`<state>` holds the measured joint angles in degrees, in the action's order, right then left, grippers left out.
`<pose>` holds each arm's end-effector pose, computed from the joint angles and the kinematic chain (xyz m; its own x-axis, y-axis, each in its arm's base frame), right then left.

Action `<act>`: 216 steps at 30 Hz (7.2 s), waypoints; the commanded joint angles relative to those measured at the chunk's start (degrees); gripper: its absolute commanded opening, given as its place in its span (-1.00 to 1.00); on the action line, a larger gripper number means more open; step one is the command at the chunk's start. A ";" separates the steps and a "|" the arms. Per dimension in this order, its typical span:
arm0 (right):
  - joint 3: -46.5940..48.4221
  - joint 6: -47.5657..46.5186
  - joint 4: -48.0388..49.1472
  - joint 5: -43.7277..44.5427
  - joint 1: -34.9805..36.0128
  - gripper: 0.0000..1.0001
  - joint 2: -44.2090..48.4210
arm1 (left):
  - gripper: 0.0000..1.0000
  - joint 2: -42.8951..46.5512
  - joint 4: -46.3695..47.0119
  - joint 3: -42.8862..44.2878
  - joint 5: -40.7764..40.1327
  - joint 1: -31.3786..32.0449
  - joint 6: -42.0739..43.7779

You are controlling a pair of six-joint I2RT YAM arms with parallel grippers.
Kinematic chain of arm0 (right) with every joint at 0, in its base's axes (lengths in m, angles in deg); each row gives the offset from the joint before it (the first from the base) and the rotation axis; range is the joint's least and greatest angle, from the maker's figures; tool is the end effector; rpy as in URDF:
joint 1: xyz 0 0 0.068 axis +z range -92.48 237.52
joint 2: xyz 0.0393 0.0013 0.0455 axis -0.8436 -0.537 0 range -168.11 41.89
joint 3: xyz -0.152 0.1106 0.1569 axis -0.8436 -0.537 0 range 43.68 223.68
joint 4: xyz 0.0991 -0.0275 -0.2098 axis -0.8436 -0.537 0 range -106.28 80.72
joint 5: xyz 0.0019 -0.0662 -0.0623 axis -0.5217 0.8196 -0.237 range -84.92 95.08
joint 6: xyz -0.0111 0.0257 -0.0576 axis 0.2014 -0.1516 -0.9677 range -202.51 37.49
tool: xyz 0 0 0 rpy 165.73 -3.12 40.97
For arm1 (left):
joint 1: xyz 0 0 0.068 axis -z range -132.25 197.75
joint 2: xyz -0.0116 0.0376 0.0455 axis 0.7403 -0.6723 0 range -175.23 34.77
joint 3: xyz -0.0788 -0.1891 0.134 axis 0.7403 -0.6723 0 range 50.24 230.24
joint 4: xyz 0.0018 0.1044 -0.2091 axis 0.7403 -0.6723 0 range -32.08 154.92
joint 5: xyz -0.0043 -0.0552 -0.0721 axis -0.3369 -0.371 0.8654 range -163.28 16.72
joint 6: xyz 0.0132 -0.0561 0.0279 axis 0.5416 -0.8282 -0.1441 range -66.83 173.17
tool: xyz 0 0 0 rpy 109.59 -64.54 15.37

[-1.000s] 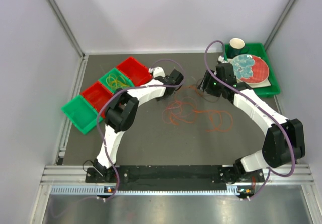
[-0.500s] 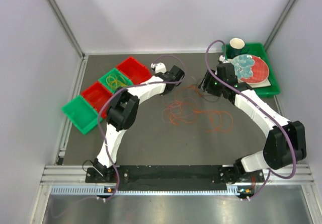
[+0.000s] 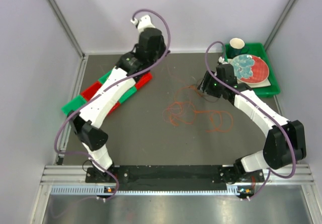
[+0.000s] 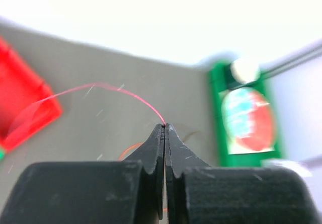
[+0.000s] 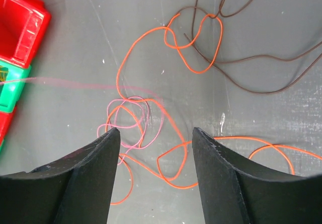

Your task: Untangle the cables

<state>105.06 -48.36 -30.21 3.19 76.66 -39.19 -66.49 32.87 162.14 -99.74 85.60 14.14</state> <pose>0.2830 0.0999 0.2491 -0.7064 0.3487 -0.6160 0.0547 0.8945 0.4438 0.3109 -0.2135 0.3994 -0.3635 -0.4316 -0.8256 -0.0093 0.8879 -0.4600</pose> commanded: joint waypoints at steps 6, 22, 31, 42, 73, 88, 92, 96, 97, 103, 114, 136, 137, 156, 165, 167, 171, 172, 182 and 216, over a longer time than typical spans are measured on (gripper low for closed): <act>3.12 0.30 1.41 1.19 7.05 0.20 -5.92 | -1.00 1.85 -2.31 22.39 9.23 -1.11 8.78; 7.34 1.35 7.30 9.97 13.12 -0.01 -16.47 | -1.00 7.21 -2.05 22.22 11.78 -2.34 7.91; 10.86 0.92 7.04 17.17 13.03 -0.83 -20.61 | -1.00 9.49 -2.14 20.29 11.43 -3.39 7.91; 8.93 -3.30 9.59 19.04 13.03 -0.74 -16.83 | -1.00 14.24 0.59 11.24 15.02 -9.10 4.75; 24.38 -12.61 1.78 22.90 13.03 -1.00 -0.76 | -1.00 13.63 5.68 -10.38 26.19 -21.41 -1.66; 54.82 -15.44 -7.20 13.05 13.03 -1.00 0.66 | -1.00 8.88 9.55 -18.73 31.29 -22.20 -2.46; 36.86 -11.05 -3.17 12.44 12.95 -1.00 2.24 | -1.00 9.32 9.91 -20.84 31.20 -22.29 -2.28; 21.43 -7.88 0.27 12.17 13.03 -1.00 0.76 | -1.00 9.23 10.08 -21.46 31.91 -22.38 -2.02; 19.75 -7.52 0.27 12.52 13.03 -1.00 0.05 | -1.00 9.23 10.25 -21.54 32.60 -22.29 -1.85; 27.71 -9.09 -4.20 10.33 12.94 -1.00 -1.28 | -1.00 8.26 10.70 -21.81 34.11 -22.29 -1.84; 32.85 -8.40 -1.22 9.10 13.12 -1.00 5.06 | -1.00 7.91 11.93 -23.13 34.81 -22.20 -2.55; 21.14 -1.38 0.79 4.01 12.77 -1.00 -7.95 | -1.00 6.86 25.81 -37.36 60.64 -16.76 0.44; 21.32 -0.85 1.06 2.87 12.59 -1.00 -8.13 | -1.00 6.51 26.07 -37.37 61.08 -15.19 0.70; 22.37 7.24 4.49 -6.98 7.93 -1.00 -10.50 | 0.21 -0.17 36.79 -42.20 60.47 -10.07 1.15; 21.58 8.65 5.55 -9.01 6.97 -1.00 -10.68 | 0.18 -3.86 40.93 -39.74 60.03 -7.35 0.62; 21.23 8.91 5.90 -9.36 6.70 -1.00 -10.68 | 0.07 -4.83 40.76 -39.13 59.85 -7.17 0.44; 21.23 9.09 5.64 -9.45 6.62 -1.00 -10.68 | -1.00 -5.45 40.14 -38.25 59.24 -7.08 -0.26; 21.14 9.09 5.64 -9.45 6.53 -1.00 -10.68 | -1.00 -5.01 39.79 -38.16 58.20 -7.08 -0.09; 21.94 3.47 -3.41 -6.38 6.09 0.39 -9.98 | -1.00 3.16 21.27 -30.96 48.88 -10.15 7.11; 18.14 -5.67 9.85 -3.47 13.38 0.36 -23.77 | -1.00 9.32 -8.20 14.75 45.62 -21.59 12.57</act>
<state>118.53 -49.39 -25.70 -0.68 88.20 -59.01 -58.25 23.60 175.05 -55.83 64.27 27.74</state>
